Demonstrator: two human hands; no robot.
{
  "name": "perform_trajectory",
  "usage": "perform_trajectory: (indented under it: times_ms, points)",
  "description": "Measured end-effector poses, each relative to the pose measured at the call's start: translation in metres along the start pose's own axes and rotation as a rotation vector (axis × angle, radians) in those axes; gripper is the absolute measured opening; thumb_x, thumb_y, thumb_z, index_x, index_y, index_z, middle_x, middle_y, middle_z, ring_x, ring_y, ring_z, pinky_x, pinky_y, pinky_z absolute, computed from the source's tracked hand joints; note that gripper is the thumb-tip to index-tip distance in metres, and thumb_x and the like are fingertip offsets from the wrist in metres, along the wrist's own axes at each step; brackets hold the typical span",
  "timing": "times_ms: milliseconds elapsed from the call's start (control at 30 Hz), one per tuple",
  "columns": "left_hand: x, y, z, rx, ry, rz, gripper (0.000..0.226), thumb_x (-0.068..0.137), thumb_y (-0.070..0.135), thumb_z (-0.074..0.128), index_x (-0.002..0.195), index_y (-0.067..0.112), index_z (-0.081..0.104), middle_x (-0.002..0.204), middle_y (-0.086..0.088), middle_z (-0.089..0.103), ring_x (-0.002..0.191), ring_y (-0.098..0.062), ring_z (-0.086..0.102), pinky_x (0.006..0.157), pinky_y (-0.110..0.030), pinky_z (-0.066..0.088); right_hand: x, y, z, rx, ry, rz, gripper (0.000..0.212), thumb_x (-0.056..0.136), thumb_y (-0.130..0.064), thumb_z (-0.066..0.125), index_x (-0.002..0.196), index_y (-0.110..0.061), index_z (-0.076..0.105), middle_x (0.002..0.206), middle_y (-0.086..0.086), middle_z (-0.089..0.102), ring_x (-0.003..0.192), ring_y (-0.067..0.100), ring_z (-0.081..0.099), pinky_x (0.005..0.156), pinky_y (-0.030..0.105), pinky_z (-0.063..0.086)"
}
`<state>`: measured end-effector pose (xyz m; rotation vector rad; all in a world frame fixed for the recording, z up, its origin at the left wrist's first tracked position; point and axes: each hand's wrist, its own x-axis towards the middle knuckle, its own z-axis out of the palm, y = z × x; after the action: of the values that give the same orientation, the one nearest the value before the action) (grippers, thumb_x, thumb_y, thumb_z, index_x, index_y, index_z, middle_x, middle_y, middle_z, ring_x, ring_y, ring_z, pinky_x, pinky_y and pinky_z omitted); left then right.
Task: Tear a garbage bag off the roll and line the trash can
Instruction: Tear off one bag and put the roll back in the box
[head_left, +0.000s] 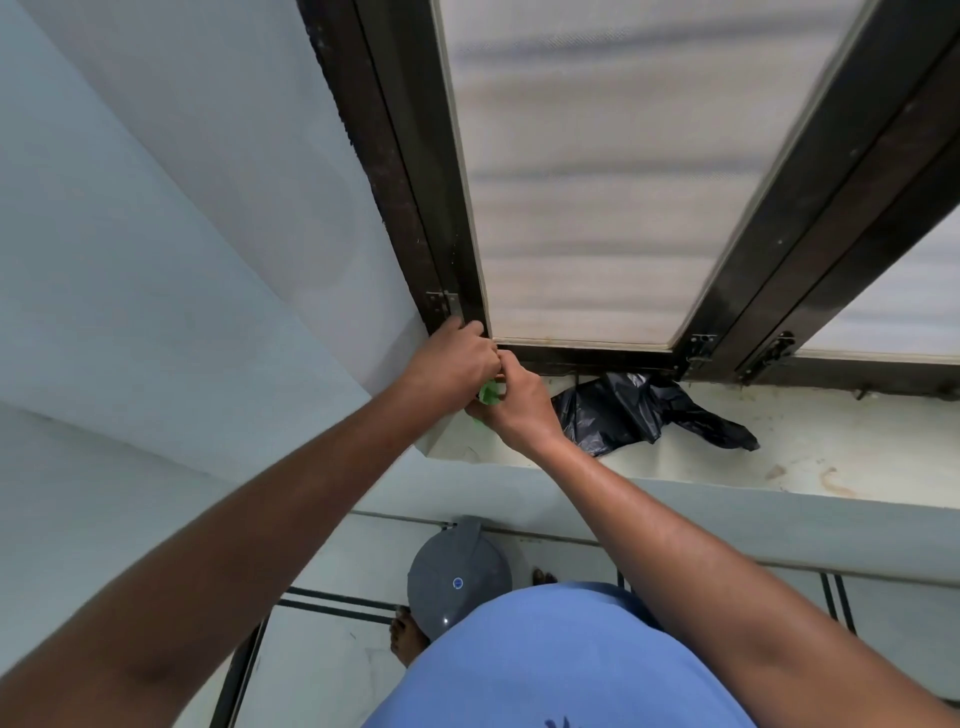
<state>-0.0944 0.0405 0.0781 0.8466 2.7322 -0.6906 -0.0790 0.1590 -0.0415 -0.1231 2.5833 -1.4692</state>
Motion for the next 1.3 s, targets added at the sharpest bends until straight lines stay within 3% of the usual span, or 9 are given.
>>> perform_trajectory:
  times_ms: [100,267,500,633,767,1000,1133,1233,1300]
  points:
    - [0.003,-0.008,0.013,-0.065,0.072,0.073,0.038,0.097,0.021,0.078,0.133,0.022,0.066,0.127,0.0,0.066,0.118,-0.025,0.059,0.09,-0.037,0.044,0.001,0.0,0.0,-0.01,0.018,0.012,0.062,0.083,-0.04,0.094,0.134,-0.03,0.061,0.118,-0.004,0.078,0.107,0.023,0.074,0.091,0.049,0.062]
    - [-0.004,-0.037,0.011,-0.508,0.012,-0.202,0.072,0.082,0.032,0.088,0.147,0.027,0.056,0.141,-0.002,0.062,0.127,-0.029,0.063,0.099,-0.046,0.055,0.0,0.0,-0.001,0.003,0.008,-0.006,0.067,0.085,-0.045,0.091,0.143,-0.029,0.06,0.124,-0.005,0.076,0.115,0.019,0.071,0.096,0.044,0.061]
    - [-0.005,-0.031,0.013,-0.401,0.025,0.01,0.041,0.088,0.013,0.084,0.128,0.023,0.081,0.125,-0.004,0.063,0.111,-0.029,0.063,0.082,-0.039,0.053,0.001,-0.002,0.0,0.006,0.005,-0.005,0.064,0.083,-0.048,0.093,0.137,-0.032,0.062,0.123,-0.006,0.076,0.114,0.018,0.072,0.095,0.046,0.063]
    - [-0.009,-0.033,0.006,-0.766,0.106,-0.163,0.038,0.076,0.037,0.071,0.112,0.024,0.073,0.121,0.001,0.06,0.108,-0.024,0.065,0.088,-0.04,0.059,0.001,-0.001,-0.005,0.024,0.029,0.006,0.062,0.083,-0.045,0.092,0.136,-0.03,0.063,0.117,-0.008,0.075,0.11,0.018,0.072,0.092,0.047,0.063]
    - [0.0,-0.027,-0.002,-0.528,0.108,-0.544,0.062,0.086,0.08,0.067,0.083,0.018,0.059,0.083,-0.001,0.064,0.074,-0.02,0.062,0.061,-0.034,0.045,-0.001,0.001,-0.004,-0.012,0.024,0.001,0.066,0.085,-0.046,0.092,0.14,-0.027,0.061,0.122,-0.004,0.077,0.115,0.021,0.073,0.094,0.047,0.063]
    - [0.003,-0.031,0.019,-0.659,-0.011,-0.314,0.032,0.086,0.026,0.09,0.115,0.015,0.082,0.106,-0.009,0.075,0.092,-0.027,0.07,0.078,-0.04,0.059,0.001,0.004,-0.003,-0.002,0.037,0.004,0.066,0.081,-0.05,0.094,0.136,-0.031,0.063,0.121,-0.007,0.078,0.114,0.013,0.072,0.095,0.046,0.064]
    - [0.001,-0.025,0.031,-0.642,0.095,-0.228,0.034,0.096,0.025,0.078,0.129,0.015,0.078,0.116,-0.006,0.056,0.104,-0.027,0.06,0.088,-0.049,0.056,0.002,0.006,-0.007,-0.001,0.046,0.001,0.063,0.082,-0.05,0.093,0.135,-0.032,0.063,0.121,-0.008,0.077,0.112,0.013,0.073,0.094,0.045,0.064]
    - [0.004,-0.019,0.034,-0.792,0.175,-0.28,0.033,0.094,0.053,0.072,0.094,0.021,0.082,0.085,0.002,0.061,0.075,-0.017,0.06,0.064,-0.037,0.047,0.005,0.006,-0.011,-0.025,0.049,-0.008,0.064,0.082,-0.041,0.094,0.137,-0.029,0.062,0.119,-0.006,0.077,0.108,0.016,0.074,0.091,0.047,0.065]
    - [0.008,-0.017,0.037,-0.803,0.203,-0.323,0.03,0.09,0.051,0.079,0.082,0.022,0.079,0.072,0.004,0.063,0.064,-0.015,0.057,0.058,-0.031,0.038,0.005,0.005,-0.012,-0.039,0.042,-0.025,0.067,0.084,-0.04,0.095,0.141,-0.026,0.062,0.125,-0.005,0.077,0.11,0.016,0.074,0.092,0.046,0.065]
